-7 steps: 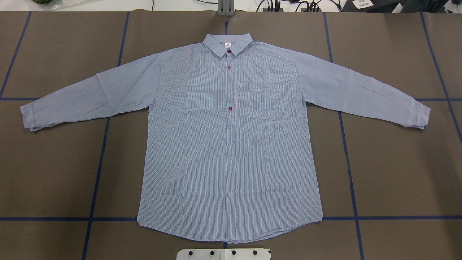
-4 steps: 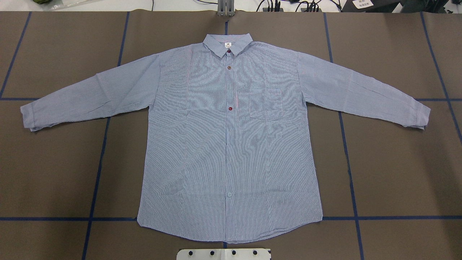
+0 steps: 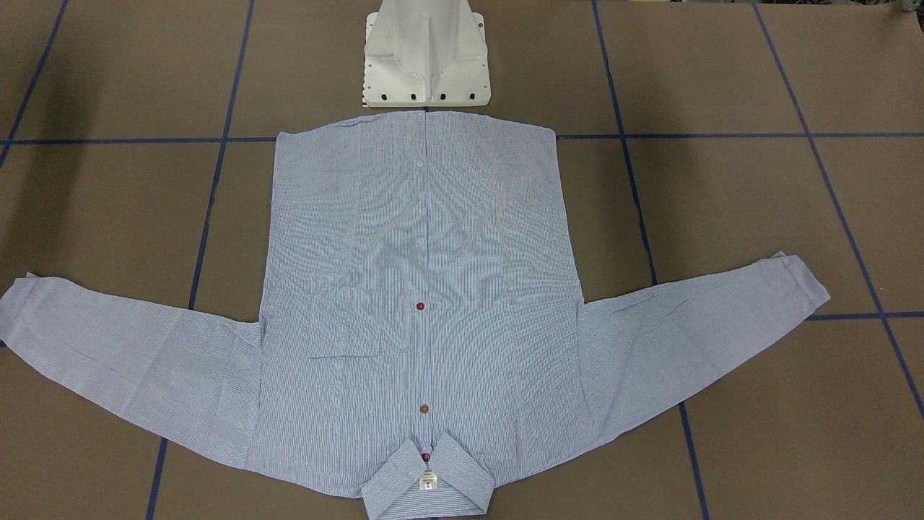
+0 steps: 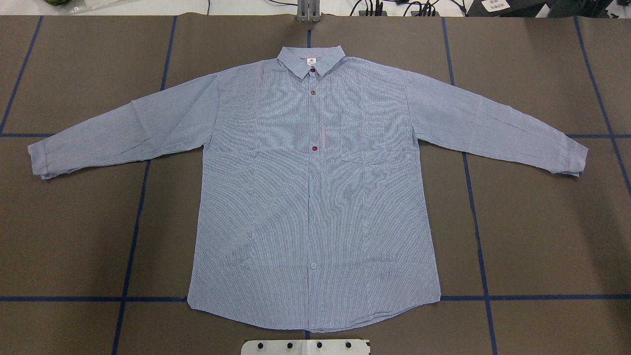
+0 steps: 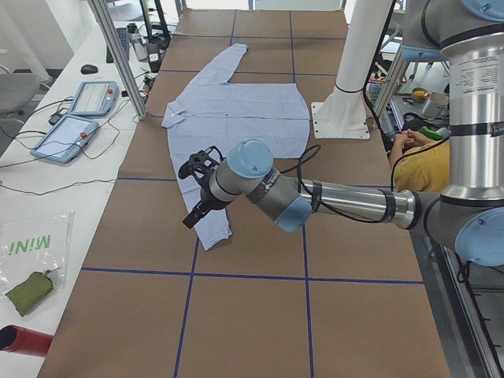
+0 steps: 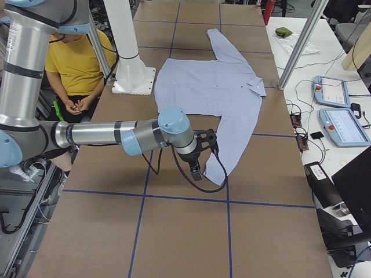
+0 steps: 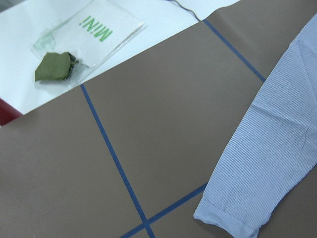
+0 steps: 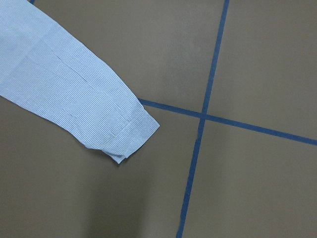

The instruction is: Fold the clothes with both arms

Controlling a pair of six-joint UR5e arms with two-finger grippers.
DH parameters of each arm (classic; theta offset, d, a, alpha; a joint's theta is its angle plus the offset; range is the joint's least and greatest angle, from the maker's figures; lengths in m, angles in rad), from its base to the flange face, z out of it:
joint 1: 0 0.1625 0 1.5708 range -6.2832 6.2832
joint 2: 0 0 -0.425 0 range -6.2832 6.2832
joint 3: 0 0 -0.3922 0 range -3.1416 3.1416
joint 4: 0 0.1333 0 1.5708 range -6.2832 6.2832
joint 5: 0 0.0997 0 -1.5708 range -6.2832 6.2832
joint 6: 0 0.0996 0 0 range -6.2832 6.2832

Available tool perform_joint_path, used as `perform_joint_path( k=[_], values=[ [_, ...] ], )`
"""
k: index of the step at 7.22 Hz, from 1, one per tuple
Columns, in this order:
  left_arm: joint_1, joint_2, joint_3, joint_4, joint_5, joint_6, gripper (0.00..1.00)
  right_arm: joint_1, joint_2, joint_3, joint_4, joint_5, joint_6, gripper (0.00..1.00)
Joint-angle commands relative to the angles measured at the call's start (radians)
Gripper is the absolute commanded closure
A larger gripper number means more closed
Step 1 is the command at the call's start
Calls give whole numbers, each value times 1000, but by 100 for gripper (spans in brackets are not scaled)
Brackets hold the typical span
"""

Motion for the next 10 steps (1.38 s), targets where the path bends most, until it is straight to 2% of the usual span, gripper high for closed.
perform_joint_path(
  k=[1, 2, 3, 4, 6, 7, 8, 10],
  values=[
    [0, -24, 37, -30, -2, 2, 0, 0, 28, -117, 218, -10, 39, 0],
    [0, -24, 37, -30, -5, 2, 0, -26, 63, -186, 277, -39, 162, 0],
    [0, -24, 37, -30, -5, 4, 0, -84, 79, -207, 317, -58, 308, 0],
    [0, -22, 37, -32, -7, 7, 0, -162, 79, -211, 407, -138, 490, 0],
    [0, -21, 37, -30, -7, 7, 0, -414, 79, -277, 689, -380, 928, 0],
    [0, -21, 39, -30, -7, 7, 0, -498, 79, -323, 783, -467, 1023, 1],
    [2, -21, 39, -30, -7, 7, 0, -538, 79, -364, 842, -508, 1042, 6],
    [0, -21, 37, -30, -7, 10, 0, -580, 79, -415, 889, -547, 1077, 18]
  ],
)
